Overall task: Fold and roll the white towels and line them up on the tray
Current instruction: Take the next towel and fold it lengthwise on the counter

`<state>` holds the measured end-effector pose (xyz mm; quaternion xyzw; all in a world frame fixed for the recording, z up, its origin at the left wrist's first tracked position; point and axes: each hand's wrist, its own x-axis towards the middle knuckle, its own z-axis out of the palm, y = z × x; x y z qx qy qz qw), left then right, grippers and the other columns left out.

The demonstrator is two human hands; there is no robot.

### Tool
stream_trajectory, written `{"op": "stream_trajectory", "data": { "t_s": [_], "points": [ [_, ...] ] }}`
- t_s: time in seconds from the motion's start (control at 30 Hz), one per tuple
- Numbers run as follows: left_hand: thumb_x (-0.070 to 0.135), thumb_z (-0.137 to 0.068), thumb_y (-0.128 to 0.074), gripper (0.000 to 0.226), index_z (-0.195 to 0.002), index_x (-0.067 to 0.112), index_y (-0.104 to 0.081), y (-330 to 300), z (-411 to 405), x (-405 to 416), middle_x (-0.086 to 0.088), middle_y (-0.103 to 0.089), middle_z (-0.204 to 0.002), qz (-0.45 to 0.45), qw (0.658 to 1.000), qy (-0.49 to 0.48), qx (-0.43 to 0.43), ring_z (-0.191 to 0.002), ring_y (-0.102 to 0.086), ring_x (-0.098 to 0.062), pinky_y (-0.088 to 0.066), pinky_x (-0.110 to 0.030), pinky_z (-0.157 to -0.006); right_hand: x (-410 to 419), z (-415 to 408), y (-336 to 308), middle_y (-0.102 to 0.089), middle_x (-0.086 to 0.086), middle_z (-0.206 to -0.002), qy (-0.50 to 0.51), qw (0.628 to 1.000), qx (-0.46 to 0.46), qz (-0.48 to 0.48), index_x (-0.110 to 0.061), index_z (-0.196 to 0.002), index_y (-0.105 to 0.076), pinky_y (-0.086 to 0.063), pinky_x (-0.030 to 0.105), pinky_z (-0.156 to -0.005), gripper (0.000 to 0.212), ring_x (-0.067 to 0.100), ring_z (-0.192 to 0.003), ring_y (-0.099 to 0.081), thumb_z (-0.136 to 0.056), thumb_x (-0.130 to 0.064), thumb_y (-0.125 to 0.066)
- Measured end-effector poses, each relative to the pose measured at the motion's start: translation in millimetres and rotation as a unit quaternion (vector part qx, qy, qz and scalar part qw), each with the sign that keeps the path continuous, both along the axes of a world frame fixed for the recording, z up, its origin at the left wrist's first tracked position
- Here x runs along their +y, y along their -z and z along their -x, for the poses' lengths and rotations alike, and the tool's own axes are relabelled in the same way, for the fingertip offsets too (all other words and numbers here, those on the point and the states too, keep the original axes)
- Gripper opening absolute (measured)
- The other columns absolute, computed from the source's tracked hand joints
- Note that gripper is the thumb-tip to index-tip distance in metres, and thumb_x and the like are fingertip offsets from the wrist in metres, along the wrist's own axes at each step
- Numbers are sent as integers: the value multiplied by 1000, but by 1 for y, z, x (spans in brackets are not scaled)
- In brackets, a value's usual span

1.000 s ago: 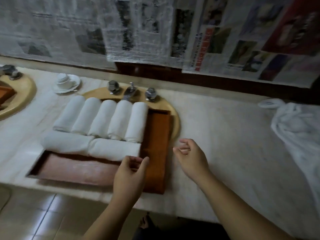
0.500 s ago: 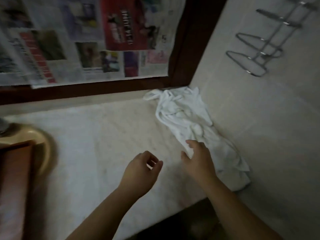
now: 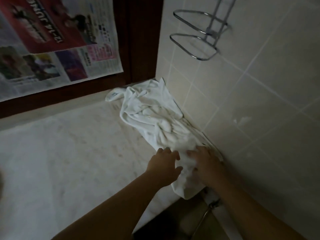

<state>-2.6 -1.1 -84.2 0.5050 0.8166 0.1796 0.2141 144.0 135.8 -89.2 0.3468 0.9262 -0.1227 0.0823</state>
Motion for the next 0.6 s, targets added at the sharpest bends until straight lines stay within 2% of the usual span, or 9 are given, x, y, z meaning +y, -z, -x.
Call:
{"op": "stream_trajectory", "data": {
  "t_s": [0.1, 0.23, 0.33, 0.47, 0.6],
  "points": [
    [52, -95, -66, 47, -134, 30, -55, 10, -16, 13, 2, -50, -136, 20, 999, 30, 34, -124, -48, -22, -49, -40, -101, 4, -6, 10, -45, -5, -147, 0, 999, 25, -33, -35, -132, -65, -44, 40, -105, 35, 24, -135, -46, -97, -34, -65],
    [49, -95, -66, 45, -132, 27, -53, 25, -33, 22, -2, -45, -133, 37, 996, 30, 70, -122, -48, -24, -49, -40, -99, 14, -6, 17, -54, -2, -139, -18, 996, 38, -80, -33, -115, -74, -47, 34, -96, 20, 23, -126, -49, -98, -35, -63],
    [49, -95, -65, 43, -129, 25, -53, 30, -37, 24, -2, -44, -130, 40, 994, 14, 99, -117, -48, -24, -48, -38, -93, 17, -2, 22, -58, -2, -134, -31, 993, 35, -107, -32, -107, -76, -49, 37, -94, 19, 23, -122, -52, -96, -41, -64],
    [43, -96, -64, 37, -127, 24, -53, 38, -38, 26, -4, -46, -129, 34, 990, 9, 139, -111, -52, -24, -46, -37, -84, 20, -4, 23, -54, -1, -142, -57, 992, 24, -111, -34, -109, -74, -44, 42, -103, 20, 24, -130, -49, -95, -41, -62],
    [45, -98, -61, 37, -129, 28, -51, 39, -38, 28, -4, -44, -132, 22, 990, 2, 137, -114, -51, -26, -46, -40, -89, 21, -10, 22, -50, -2, -147, -79, 992, 16, -99, -39, -116, -71, -42, 43, -106, 27, 24, -135, -45, -91, -47, -65]
  ]
}}
